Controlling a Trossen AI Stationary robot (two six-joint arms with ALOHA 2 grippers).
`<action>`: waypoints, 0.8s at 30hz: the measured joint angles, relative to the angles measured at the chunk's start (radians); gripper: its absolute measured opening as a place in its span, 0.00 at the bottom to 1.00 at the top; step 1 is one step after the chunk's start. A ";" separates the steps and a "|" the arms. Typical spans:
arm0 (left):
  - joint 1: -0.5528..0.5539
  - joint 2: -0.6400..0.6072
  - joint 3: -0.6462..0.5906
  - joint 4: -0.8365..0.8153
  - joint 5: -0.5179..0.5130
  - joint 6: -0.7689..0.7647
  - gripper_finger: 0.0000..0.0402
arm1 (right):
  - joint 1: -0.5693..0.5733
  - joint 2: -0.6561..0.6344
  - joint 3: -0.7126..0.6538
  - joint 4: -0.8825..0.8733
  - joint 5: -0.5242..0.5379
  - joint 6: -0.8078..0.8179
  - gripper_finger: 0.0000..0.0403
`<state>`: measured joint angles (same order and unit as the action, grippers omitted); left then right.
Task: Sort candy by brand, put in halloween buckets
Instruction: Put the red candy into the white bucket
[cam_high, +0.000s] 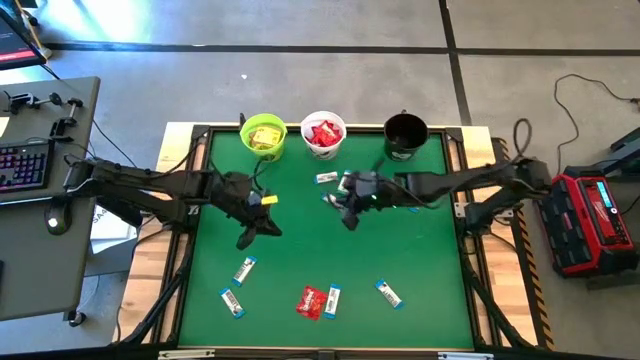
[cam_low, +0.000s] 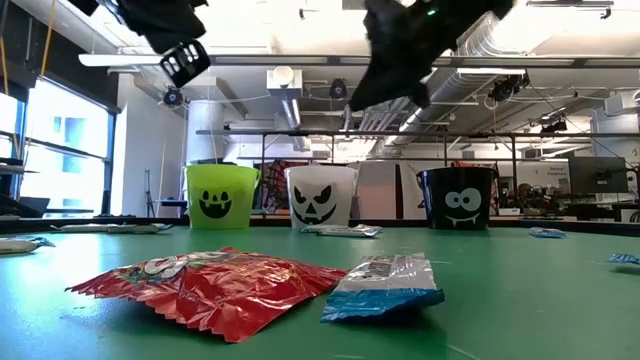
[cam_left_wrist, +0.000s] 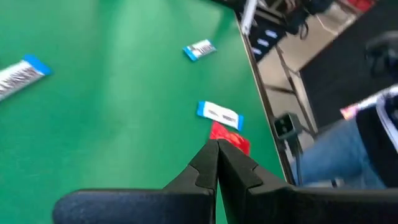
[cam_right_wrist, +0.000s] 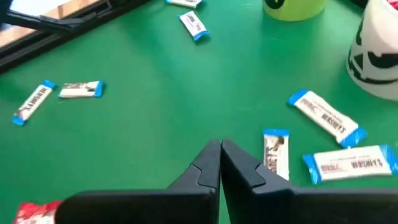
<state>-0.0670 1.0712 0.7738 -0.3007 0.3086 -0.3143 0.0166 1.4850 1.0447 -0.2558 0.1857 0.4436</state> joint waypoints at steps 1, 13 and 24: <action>-0.022 0.005 0.000 0.001 -0.007 -0.006 0.00 | 0.017 -0.023 -0.020 0.000 0.011 0.009 0.00; -0.279 0.195 0.000 0.097 -0.199 -0.011 0.10 | 0.123 -0.108 -0.095 -0.028 0.059 0.075 0.00; -0.328 0.449 0.001 0.408 -0.214 -0.052 0.32 | 0.137 -0.107 -0.095 -0.062 0.051 0.078 0.00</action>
<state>-0.3950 1.5206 0.7746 0.1073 0.0944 -0.3660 0.1535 1.3777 0.9501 -0.3175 0.2364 0.5217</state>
